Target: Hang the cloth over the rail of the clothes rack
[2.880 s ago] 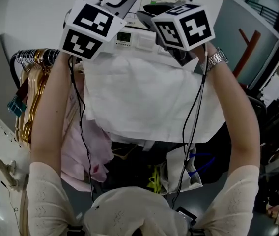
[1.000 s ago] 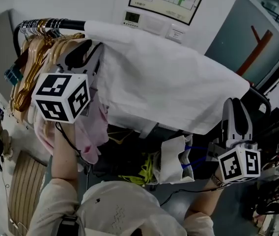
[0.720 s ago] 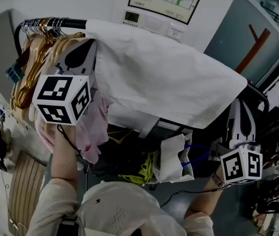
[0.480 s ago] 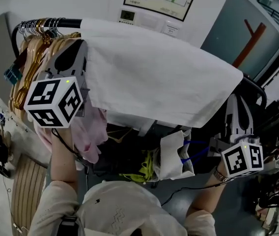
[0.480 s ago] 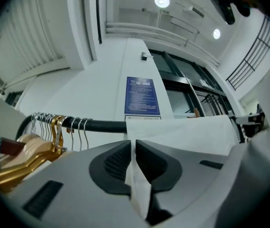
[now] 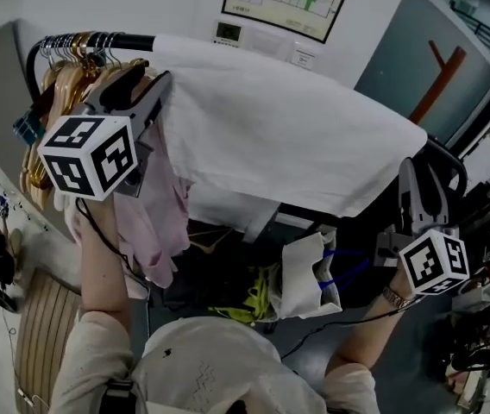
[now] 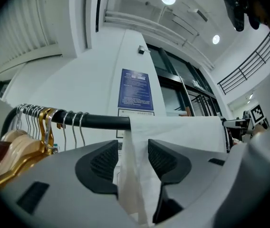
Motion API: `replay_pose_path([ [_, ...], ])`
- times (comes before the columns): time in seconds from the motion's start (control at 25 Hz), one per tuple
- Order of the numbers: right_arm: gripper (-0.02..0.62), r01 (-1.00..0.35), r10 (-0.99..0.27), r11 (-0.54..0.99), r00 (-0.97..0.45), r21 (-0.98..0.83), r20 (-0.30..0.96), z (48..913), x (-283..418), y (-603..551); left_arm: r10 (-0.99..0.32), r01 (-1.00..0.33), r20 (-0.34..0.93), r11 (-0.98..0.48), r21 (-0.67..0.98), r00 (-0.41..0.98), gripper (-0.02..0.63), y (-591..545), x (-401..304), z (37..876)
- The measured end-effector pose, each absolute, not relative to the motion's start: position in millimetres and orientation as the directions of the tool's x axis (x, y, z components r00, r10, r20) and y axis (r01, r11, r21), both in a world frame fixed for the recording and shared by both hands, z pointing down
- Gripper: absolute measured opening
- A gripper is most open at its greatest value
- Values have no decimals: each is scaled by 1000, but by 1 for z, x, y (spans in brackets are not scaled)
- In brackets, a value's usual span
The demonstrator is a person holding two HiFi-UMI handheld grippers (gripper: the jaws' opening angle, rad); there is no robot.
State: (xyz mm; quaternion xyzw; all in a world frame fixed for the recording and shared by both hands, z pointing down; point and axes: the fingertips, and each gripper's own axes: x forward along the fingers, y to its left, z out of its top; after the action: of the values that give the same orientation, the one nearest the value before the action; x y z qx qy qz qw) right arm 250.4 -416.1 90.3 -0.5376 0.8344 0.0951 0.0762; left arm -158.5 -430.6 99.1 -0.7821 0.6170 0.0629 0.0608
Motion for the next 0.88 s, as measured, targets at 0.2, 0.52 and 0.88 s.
replay_pose_path([
  [0.2,130,-870,-846,493,-478,-4,-234,88,246,-426,-942,-951,-146,-308,9,304,181,-439,-146,99],
  [0.52,21,-902,-868,425,-431,82,-245,86,237,-415,-955,-965,-146,-245,-91,256,20,-433,-144,92],
  [0.88,21,-932,-878,339,-363,130,-311,73,245,-394,-964,-959,-142,-194,-209,226,20,-433,-132,78],
])
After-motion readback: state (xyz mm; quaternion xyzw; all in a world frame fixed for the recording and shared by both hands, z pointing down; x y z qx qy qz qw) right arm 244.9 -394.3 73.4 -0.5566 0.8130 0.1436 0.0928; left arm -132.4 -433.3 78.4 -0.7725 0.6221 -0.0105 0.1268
